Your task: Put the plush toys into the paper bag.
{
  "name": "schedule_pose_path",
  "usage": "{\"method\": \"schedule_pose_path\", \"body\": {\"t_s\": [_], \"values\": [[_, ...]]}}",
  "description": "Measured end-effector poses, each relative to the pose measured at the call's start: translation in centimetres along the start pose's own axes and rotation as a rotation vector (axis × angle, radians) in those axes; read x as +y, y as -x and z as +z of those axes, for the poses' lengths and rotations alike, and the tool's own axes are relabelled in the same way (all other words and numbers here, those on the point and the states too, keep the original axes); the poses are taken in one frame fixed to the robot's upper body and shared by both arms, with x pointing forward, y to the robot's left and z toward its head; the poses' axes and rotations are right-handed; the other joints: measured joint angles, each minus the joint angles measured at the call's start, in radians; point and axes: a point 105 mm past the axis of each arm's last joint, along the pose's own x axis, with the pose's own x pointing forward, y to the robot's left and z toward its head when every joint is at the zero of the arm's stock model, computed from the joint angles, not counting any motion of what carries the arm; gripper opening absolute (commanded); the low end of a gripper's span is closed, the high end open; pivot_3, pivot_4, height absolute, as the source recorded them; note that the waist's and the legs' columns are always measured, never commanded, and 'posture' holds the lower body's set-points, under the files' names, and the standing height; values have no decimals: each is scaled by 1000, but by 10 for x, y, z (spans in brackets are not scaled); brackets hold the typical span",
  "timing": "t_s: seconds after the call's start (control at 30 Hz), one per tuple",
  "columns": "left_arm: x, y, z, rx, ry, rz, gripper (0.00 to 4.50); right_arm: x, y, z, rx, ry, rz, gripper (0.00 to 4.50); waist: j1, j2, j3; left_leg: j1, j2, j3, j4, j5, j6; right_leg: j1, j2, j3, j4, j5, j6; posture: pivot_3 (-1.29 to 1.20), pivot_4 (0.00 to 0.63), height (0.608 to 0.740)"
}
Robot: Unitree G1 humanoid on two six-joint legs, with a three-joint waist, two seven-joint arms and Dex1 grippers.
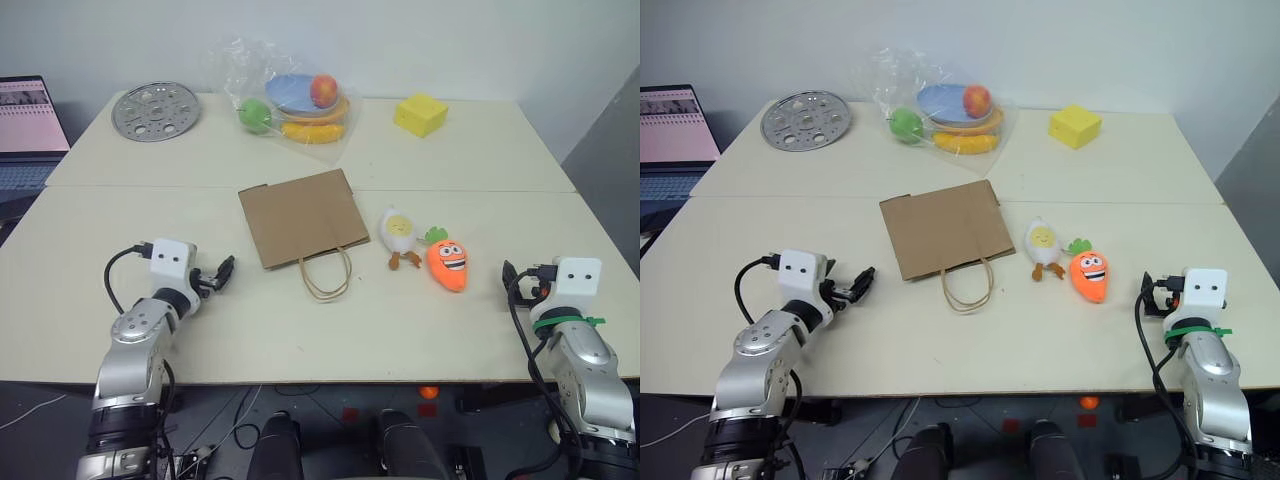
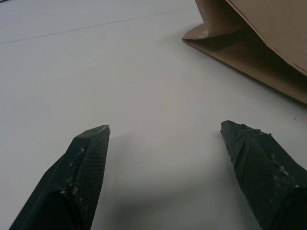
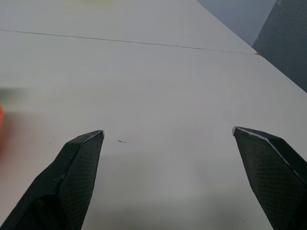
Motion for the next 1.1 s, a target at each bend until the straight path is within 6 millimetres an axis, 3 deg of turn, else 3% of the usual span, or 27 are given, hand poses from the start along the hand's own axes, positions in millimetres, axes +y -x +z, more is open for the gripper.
{"method": "schedule_pose_path", "body": {"t_s": [0.9, 1.1], "values": [[-4, 3, 7, -40, 38, -88, 3962, -2, 1, -1, 4, -3, -15, 4500, 0, 0, 0, 0, 0, 0, 0, 0, 0, 0, 0, 0, 0, 0, 0, 0, 150, 740], [1, 7, 18, -65, 37, -135, 3962, -5, 1, 10, -22, 40, 12, 4500, 0, 0, 0, 0, 0, 0, 0, 0, 0, 0, 0, 0, 0, 0, 0, 0, 150, 740]]}}
